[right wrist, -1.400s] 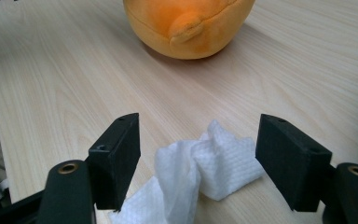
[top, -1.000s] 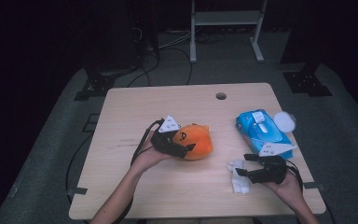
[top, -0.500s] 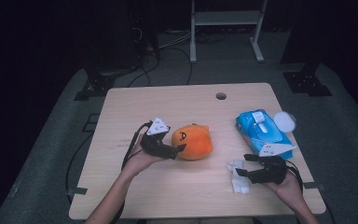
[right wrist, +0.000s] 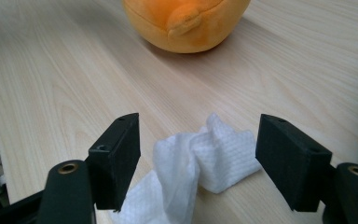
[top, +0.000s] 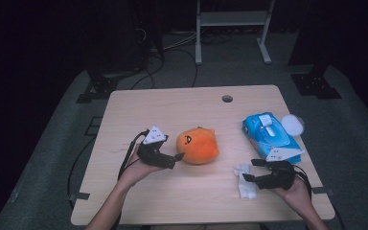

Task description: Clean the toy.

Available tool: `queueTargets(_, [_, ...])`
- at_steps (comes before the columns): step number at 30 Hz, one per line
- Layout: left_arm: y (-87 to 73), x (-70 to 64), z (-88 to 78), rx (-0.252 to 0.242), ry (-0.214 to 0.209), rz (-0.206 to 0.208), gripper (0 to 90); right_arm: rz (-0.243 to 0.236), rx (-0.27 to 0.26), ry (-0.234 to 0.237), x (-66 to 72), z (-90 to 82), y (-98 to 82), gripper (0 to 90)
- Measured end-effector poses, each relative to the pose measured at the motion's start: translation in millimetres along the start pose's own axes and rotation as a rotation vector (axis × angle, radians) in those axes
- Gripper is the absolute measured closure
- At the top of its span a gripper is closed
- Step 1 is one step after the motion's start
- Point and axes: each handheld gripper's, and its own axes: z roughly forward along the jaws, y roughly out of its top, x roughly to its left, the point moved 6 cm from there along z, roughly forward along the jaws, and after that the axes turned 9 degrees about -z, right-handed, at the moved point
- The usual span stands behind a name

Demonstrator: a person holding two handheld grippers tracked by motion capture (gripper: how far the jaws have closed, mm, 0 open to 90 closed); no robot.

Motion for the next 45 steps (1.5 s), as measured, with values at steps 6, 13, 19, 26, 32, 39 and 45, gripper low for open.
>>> queueTargets(6, [-5.8, 2.7, -7.9, 0.005, 0.008, -0.001, 8.9, 0.004, 0.001, -0.001, -0.6, -0.3, -1.4, 29.6])
queueTargets(13, [-18.7, 6.2, -17.3, 0.028, 0.018, -0.004, 8.6, 0.006, 0.005, 0.0, -0.1, -0.8, -2.3, 29.6])
queueTargets(19, [-29.4, 9.2, -22.7, 0.038, 0.015, -0.02, 8.7, 0.004, 0.005, 0.001, 0.5, -0.4, -2.2, 29.6])
queueTargets(26, [-36.9, 12.2, -28.4, 0.033, 0.018, -0.039, 8.6, 0.005, 0.008, 0.004, 1.4, 0.1, -2.6, 29.6])
queueTargets(32, [-46.9, 13.2, -32.3, 0.039, 0.019, -0.051, 8.6, 0.003, 0.007, 0.002, 1.4, -0.6, -2.9, 29.6])
queueTargets(39, [-62.1, 11.3, -35.0, 0.031, 0.016, -0.086, 8.6, 0.001, 0.009, 0.006, 2.2, -0.3, -3.1, 29.6])
queueTargets(45, [-74.3, 11.4, -34.5, 0.024, 0.015, -0.112, 8.6, 0.001, 0.015, 0.01, 3.0, 0.4, -3.6, 29.6])
